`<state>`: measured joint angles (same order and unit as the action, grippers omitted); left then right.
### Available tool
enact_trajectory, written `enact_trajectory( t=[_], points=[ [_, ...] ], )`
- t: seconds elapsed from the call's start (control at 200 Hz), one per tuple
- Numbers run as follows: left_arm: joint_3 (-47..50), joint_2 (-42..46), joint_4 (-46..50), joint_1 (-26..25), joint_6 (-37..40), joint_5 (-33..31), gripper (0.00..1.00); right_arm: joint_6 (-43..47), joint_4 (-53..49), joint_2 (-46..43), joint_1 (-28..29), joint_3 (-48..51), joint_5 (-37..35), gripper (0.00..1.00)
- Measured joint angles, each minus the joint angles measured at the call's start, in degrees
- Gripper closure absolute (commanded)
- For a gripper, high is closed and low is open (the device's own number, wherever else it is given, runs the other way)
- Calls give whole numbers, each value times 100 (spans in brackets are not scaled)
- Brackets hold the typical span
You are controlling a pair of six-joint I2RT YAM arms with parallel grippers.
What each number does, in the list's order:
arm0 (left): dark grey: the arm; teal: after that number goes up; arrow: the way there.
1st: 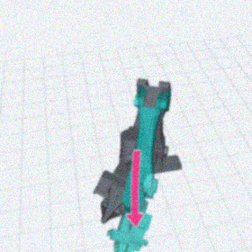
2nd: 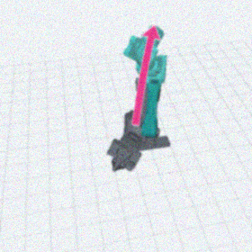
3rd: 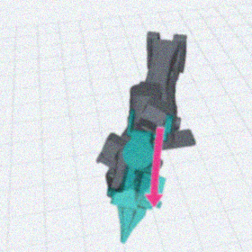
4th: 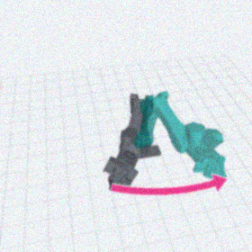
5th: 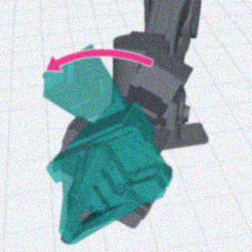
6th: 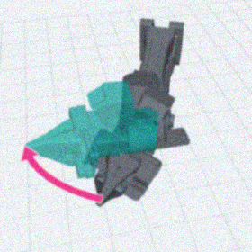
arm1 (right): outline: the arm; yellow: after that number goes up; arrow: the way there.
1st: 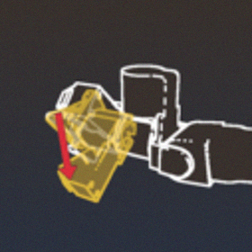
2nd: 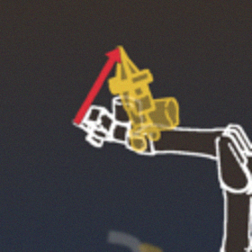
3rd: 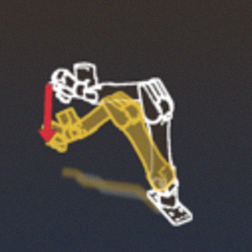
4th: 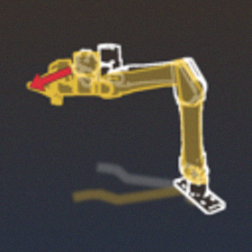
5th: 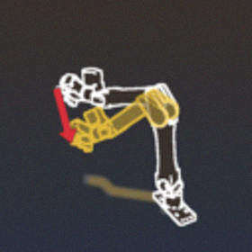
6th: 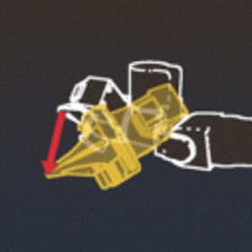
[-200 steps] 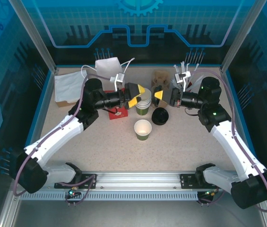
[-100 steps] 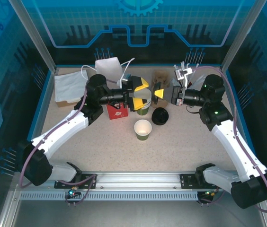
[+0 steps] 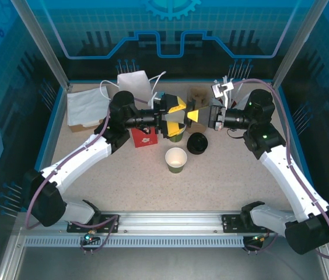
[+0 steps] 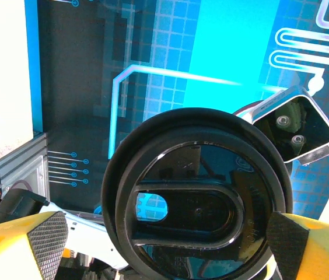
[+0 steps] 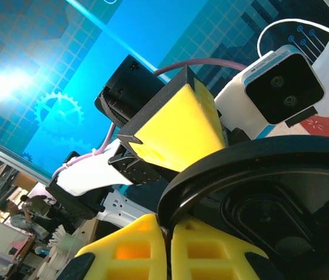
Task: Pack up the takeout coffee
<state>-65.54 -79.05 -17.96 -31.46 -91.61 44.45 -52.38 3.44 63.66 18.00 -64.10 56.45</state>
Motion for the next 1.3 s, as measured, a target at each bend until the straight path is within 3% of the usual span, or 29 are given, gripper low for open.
enact_trajectory(
  t=[0.39, 0.85, 1.096, 1.301],
  points=[
    [0, -4, -81, -11, 4, 0, 1, 289, -474, 7, -7, -13, 4, 93],
    [-2, -28, -81, -17, 22, 4, 18, 260, -468, 7, -9, -13, 109, 93],
    [-70, -85, -85, -44, 22, 44, 20, 201, -363, 13, 7, -13, 109, 93],
    [-94, -107, -87, -70, 22, 44, 16, 140, -227, 98, 50, -13, 114, 93]
  ],
)
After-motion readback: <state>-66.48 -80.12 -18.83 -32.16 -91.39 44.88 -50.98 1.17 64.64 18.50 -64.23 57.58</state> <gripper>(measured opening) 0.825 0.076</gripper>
